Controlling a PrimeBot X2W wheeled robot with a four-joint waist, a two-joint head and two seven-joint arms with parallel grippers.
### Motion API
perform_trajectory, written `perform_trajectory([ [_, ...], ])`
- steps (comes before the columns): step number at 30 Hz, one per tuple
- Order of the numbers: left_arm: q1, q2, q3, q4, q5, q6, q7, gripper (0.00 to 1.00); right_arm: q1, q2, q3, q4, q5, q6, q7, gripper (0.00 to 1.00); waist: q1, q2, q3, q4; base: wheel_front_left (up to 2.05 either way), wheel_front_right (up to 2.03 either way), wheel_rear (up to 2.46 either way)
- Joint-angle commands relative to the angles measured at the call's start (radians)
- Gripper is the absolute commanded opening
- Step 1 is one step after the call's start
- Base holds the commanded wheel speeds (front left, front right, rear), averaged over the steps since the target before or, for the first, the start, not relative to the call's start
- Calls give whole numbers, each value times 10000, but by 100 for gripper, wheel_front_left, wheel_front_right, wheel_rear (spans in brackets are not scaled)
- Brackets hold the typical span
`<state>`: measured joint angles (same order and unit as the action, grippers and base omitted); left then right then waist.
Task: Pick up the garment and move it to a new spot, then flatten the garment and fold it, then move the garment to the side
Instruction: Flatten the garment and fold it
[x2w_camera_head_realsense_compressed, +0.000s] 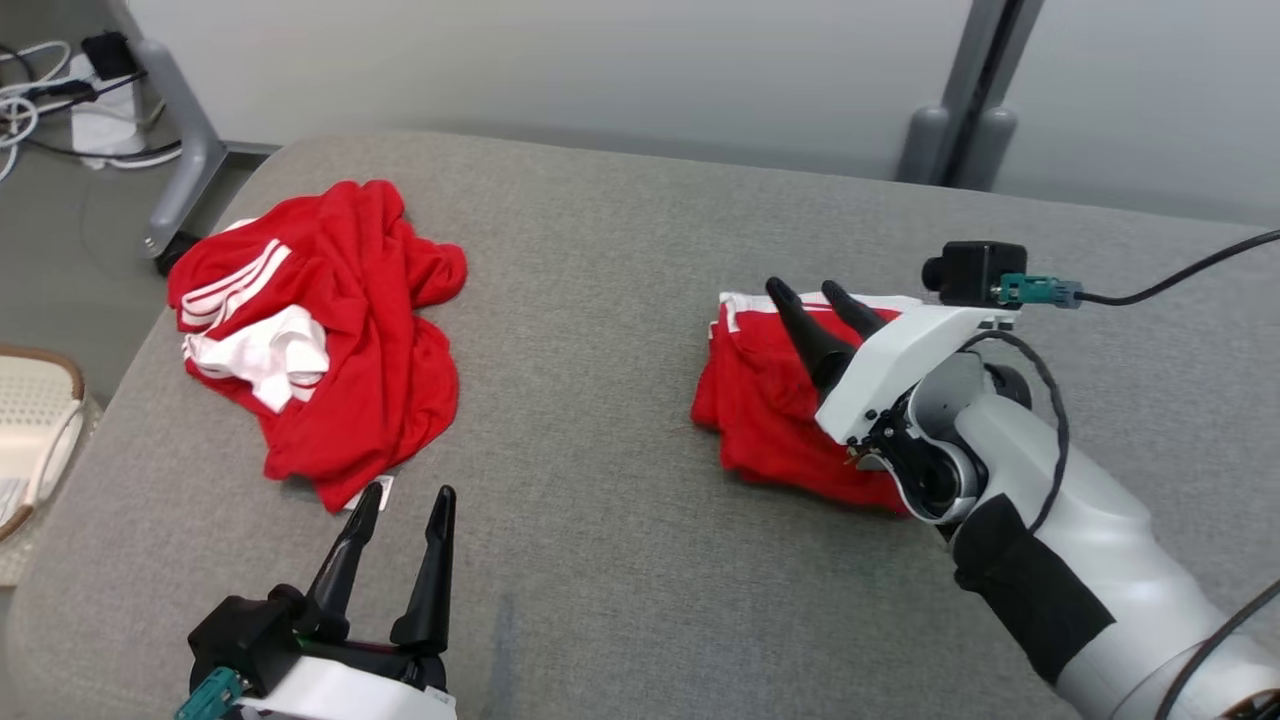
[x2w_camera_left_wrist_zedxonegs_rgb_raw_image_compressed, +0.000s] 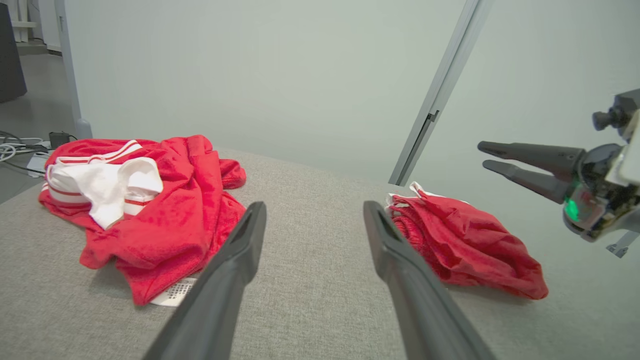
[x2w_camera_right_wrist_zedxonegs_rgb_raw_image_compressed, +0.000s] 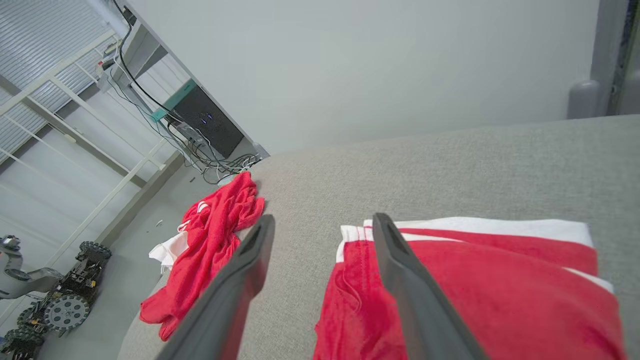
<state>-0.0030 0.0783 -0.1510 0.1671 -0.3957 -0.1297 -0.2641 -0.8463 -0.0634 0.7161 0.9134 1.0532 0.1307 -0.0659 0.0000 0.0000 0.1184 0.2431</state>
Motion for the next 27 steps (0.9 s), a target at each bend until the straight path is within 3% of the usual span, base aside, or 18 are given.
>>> perform_trajectory([
  [1, 117, 9, 98, -81, 118, -17, -2, 100, 158, -299, 8, -172, 55, 2, -182, 100, 0, 0, -311, -462, 0, 0, 0],
  [8, 388, -111, 494, -349, 243, -17, -2, 100, 484, -1316, 164, -591, -230, 3, -892, 100, 0, 0, -624, -1267, 0, 0, 0],
  [17, 458, -181, 643, -623, 430, -17, -2, 100, 1231, -2175, -306, -798, -662, 2, -1782, 100, 0, 0, -807, -1266, 0, 0, 0],
  [22, 554, -221, 911, -695, 453, -17, -2, 100, 1807, -2490, -1308, -1339, -1496, 2, -2001, 100, 0, 0, -885, -1296, 0, 0, 0],
  [27, 533, -246, 1186, -694, 496, -3, 0, 100, 3429, -2188, -3524, -3235, -3461, 2, -2000, 100, 0, 0, -936, -1519, 0, 0, 0],
])
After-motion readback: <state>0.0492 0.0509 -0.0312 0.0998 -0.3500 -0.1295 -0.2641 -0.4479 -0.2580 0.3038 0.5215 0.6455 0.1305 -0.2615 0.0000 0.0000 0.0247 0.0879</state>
